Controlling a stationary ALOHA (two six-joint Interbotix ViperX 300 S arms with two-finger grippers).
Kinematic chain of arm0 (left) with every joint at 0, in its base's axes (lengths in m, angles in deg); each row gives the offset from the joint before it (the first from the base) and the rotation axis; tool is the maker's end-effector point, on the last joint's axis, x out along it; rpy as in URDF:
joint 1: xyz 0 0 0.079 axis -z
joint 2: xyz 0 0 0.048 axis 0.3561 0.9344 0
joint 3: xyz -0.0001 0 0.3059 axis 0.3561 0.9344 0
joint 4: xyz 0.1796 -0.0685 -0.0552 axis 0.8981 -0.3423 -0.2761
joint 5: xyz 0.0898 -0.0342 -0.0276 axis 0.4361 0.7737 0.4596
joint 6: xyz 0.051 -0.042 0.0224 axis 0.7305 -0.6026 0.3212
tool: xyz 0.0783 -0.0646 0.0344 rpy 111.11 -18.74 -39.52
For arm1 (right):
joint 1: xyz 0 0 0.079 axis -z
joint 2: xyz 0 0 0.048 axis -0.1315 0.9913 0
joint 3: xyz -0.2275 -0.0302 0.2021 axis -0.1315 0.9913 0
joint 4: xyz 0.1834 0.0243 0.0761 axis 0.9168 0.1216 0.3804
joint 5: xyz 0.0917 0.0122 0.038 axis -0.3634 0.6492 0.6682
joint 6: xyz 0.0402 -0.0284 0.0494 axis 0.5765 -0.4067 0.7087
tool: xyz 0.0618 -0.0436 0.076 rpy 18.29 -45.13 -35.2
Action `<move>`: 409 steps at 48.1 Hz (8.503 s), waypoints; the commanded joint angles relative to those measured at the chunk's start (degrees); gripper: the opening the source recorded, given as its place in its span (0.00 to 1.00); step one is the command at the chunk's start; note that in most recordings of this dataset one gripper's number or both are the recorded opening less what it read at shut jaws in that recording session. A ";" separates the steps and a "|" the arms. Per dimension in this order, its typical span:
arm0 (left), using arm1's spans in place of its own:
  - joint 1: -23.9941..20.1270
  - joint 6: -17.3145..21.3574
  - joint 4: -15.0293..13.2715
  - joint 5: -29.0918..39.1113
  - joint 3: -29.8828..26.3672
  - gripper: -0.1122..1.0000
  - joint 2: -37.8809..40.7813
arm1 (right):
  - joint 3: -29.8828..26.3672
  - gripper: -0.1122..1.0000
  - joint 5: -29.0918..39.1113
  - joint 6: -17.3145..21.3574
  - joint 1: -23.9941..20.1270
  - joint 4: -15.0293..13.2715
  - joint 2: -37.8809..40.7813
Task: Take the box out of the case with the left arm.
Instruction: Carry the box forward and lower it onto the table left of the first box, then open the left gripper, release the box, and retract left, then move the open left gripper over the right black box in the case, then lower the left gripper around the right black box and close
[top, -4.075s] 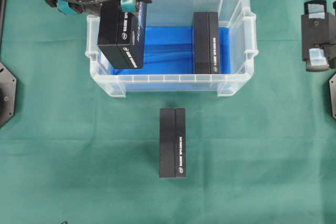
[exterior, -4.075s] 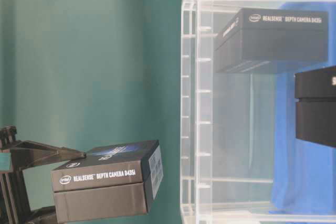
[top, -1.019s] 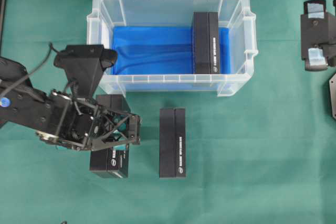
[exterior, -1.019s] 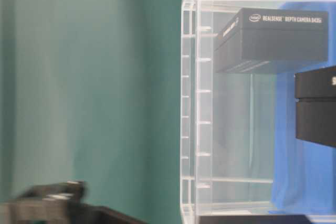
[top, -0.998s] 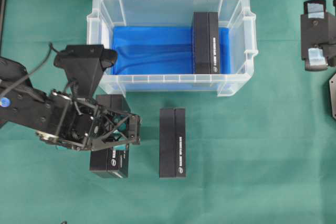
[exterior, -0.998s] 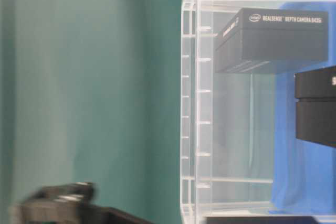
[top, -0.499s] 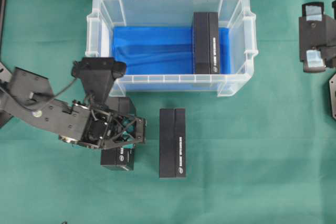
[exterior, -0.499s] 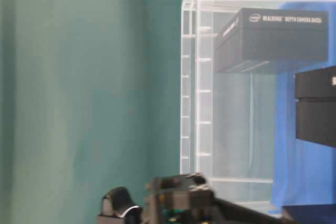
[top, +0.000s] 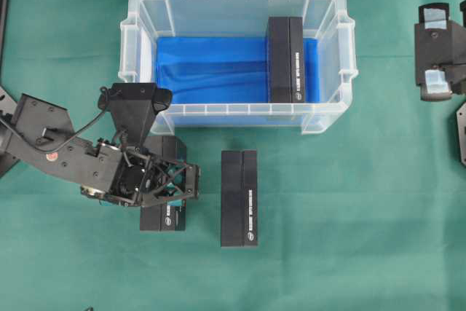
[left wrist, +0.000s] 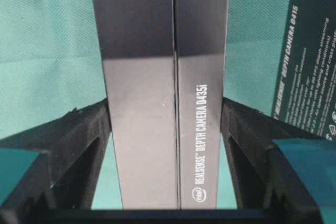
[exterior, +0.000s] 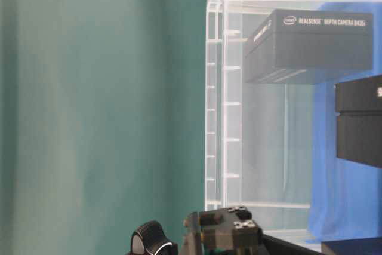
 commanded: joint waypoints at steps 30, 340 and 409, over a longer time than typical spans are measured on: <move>-0.35 2.81 -0.35 -0.88 -1.76 0.98 -2.29 | -0.53 0.10 -0.18 -0.09 0.00 -0.09 -0.26; -25.40 43.24 -5.54 30.06 -65.83 0.94 27.33 | 1.14 0.10 -0.26 -0.09 0.00 -0.18 -2.55; -25.84 42.36 -5.54 26.81 -63.72 0.98 27.25 | 1.23 0.10 -0.26 0.00 0.00 -0.09 -2.64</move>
